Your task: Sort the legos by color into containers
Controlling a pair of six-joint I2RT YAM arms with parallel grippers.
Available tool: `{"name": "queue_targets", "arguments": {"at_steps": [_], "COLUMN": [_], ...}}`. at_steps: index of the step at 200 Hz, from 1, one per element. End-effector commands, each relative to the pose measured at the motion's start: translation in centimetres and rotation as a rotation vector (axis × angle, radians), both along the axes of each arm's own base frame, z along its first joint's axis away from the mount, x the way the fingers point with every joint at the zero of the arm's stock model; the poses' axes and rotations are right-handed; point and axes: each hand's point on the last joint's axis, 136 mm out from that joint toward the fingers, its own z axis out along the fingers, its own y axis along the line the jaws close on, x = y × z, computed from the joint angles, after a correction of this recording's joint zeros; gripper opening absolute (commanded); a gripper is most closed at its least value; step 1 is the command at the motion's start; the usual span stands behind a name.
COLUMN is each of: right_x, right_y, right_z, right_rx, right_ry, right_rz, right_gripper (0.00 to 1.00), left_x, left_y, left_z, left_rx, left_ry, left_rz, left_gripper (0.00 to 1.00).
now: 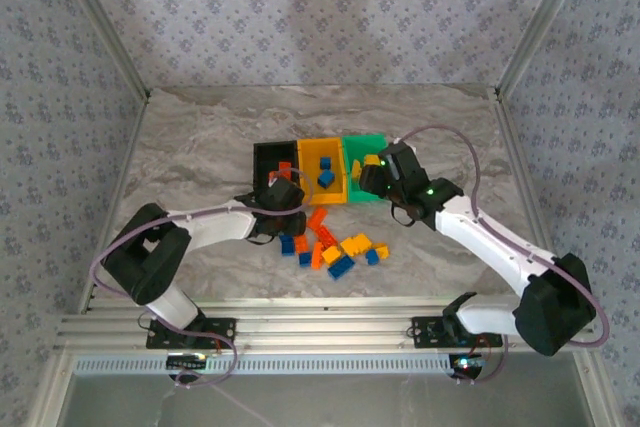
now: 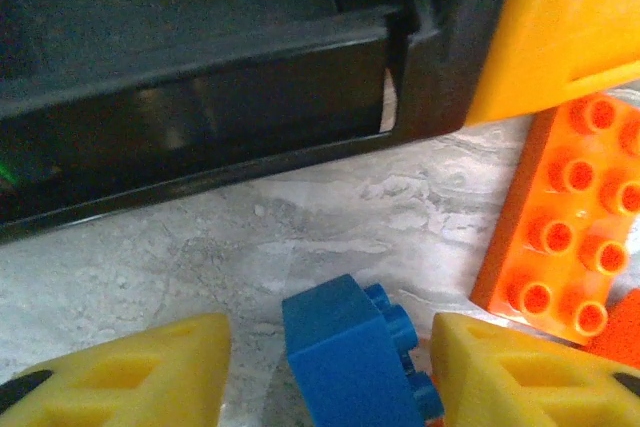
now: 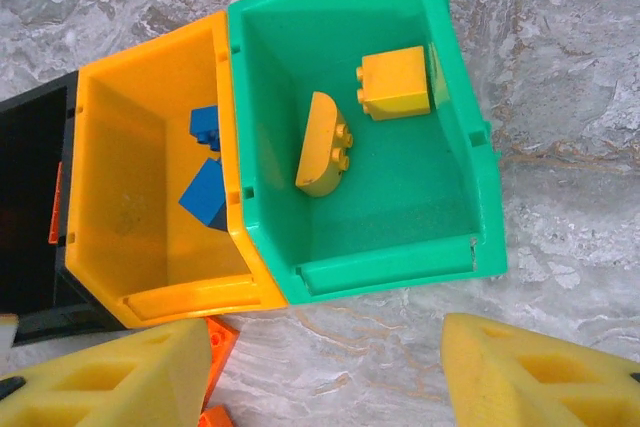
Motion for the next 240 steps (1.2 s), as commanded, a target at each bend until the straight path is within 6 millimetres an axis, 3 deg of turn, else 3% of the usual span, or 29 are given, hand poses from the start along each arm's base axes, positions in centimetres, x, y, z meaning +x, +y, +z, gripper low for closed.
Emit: {"name": "queue_targets", "arguments": {"at_steps": [1,28,76,116,139,162,184,209,240], "right_x": [-0.4,-0.5,-0.8,-1.5,-2.2,-2.9,-3.6,-4.4,-5.6], "right_y": [-0.7,-0.9,-1.1,-2.0,-2.4,-2.9,-3.2,-3.8,-4.4], "right_z": [0.6,0.7,0.2,-0.4,-0.9,-1.6,-2.4,-2.8,-2.9], "right_rx": [-0.012,-0.013,-0.012,0.002,0.020,0.026,0.025,0.020,0.040], "right_ry": [-0.030,-0.036,-0.030,-0.039,-0.040,-0.028,-0.006,0.004,0.001], "right_rz": [-0.020,-0.023,-0.029,-0.056,-0.070,-0.079,-0.083,-0.091,-0.088], "right_gripper": [0.64,0.65,0.65,0.65,0.65,0.65,0.65,0.65,0.65], "left_x": [0.5,0.0,-0.6,-1.8,-1.7,0.2,3.1,7.0,10.4], "left_y": [-0.9,-0.3,0.3,-0.1,-1.3,-3.2,-6.2,-8.5,-9.2], "left_z": [0.7,0.2,0.9,5.2,9.0,12.4,13.9,13.5,11.6], "left_rx": [-0.024,-0.021,-0.015,-0.069,-0.134,-0.178,-0.199,-0.161,-0.121], "left_ry": [-0.034,-0.028,-0.045,-0.117,-0.179,-0.232,-0.246,-0.236,-0.203], "left_rz": [-0.009,0.005,0.014,-0.013,-0.033,-0.054,-0.081,-0.089,-0.066], "left_gripper": [0.49,0.37,0.25,0.25,0.24,0.25,0.25,0.24,0.23]}}
